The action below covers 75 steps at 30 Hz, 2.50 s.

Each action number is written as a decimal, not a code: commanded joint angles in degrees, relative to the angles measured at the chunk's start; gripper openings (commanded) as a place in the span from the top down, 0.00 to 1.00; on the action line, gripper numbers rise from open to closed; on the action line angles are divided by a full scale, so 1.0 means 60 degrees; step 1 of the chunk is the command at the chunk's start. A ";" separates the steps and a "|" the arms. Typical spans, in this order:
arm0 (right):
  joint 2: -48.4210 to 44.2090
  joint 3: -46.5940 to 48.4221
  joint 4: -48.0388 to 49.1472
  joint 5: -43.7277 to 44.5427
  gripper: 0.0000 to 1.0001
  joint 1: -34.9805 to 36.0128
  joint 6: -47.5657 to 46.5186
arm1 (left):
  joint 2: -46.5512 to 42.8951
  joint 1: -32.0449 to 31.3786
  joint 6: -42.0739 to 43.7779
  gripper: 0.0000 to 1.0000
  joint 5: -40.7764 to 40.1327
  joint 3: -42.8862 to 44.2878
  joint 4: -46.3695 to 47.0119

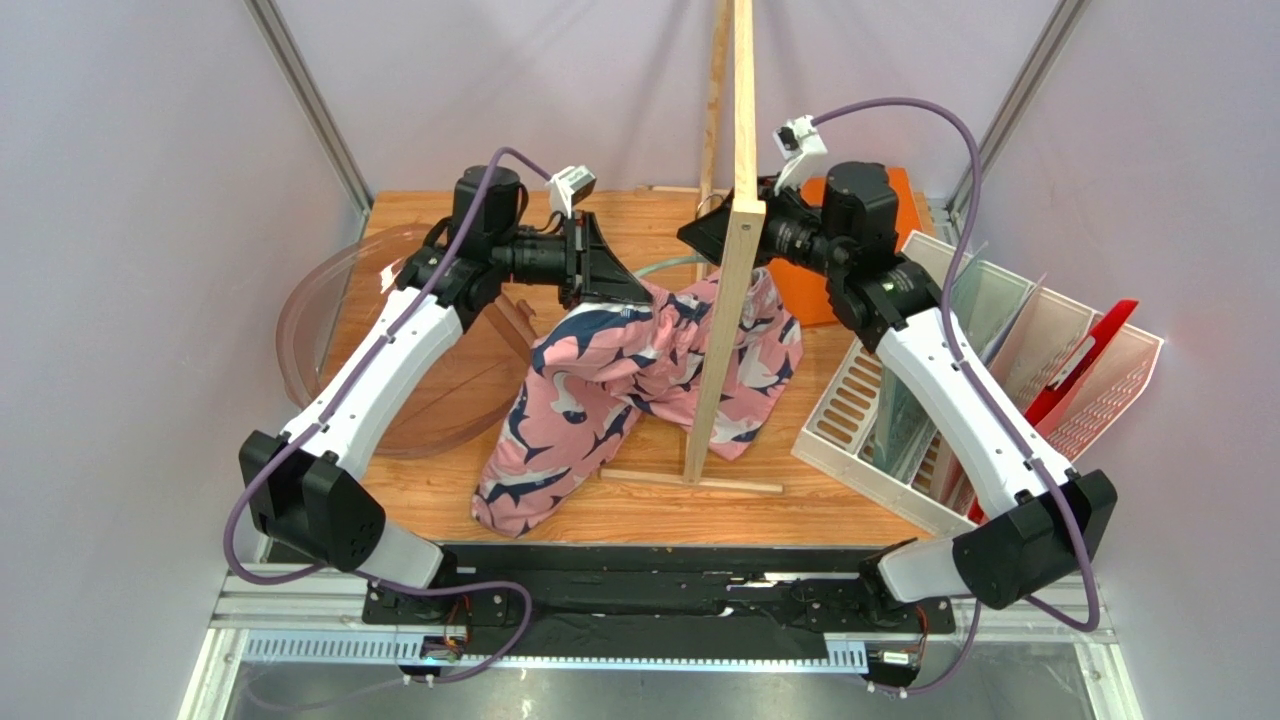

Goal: Remove the shorts from the hanger

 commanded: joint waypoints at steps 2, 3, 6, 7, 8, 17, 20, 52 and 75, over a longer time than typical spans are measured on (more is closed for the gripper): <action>-0.0125 -0.0418 0.0848 0.1126 0.41 0.0213 -0.0188 | -0.0645 -0.0088 -0.0792 1.00 0.0547 -0.0022 0.1424; -0.0155 -0.0521 0.0936 0.1259 0.48 0.0198 -0.0174 | -0.0674 -0.0117 -0.0895 1.00 0.0591 -0.0052 0.1528; -0.0272 -0.0872 0.1171 0.1552 0.57 0.0271 -0.0203 | -0.0733 -0.0161 -0.1013 1.00 0.0592 -0.0037 0.1646; -0.0301 -0.1004 0.1215 0.1655 0.58 0.0286 -0.0188 | -0.0762 -0.0176 -0.1028 1.00 0.0577 -0.0066 0.1676; -0.0287 -0.1063 0.1273 0.1714 0.61 0.0286 -0.0174 | -0.0762 -0.0176 -0.1086 1.00 0.0562 -0.0081 0.1719; -0.0330 -0.0595 0.1011 0.2417 1.00 0.0550 -0.0598 | -0.0791 -0.0323 0.0285 0.96 -0.0402 0.0663 -0.0427; -0.0536 -0.0333 0.0280 0.3030 1.00 0.0608 -0.0920 | -0.0791 -0.0323 0.2015 0.72 -0.1705 0.1718 -0.2684; -0.1327 0.0123 -0.1524 0.2886 1.00 0.0682 -0.0906 | 0.0028 -0.1729 0.4378 0.51 -0.5430 0.4167 -0.4330; -0.1254 0.0211 -0.1568 0.3251 1.00 0.0696 -0.0891 | 0.0293 -0.1919 0.4362 1.00 -0.5414 0.4167 -0.4521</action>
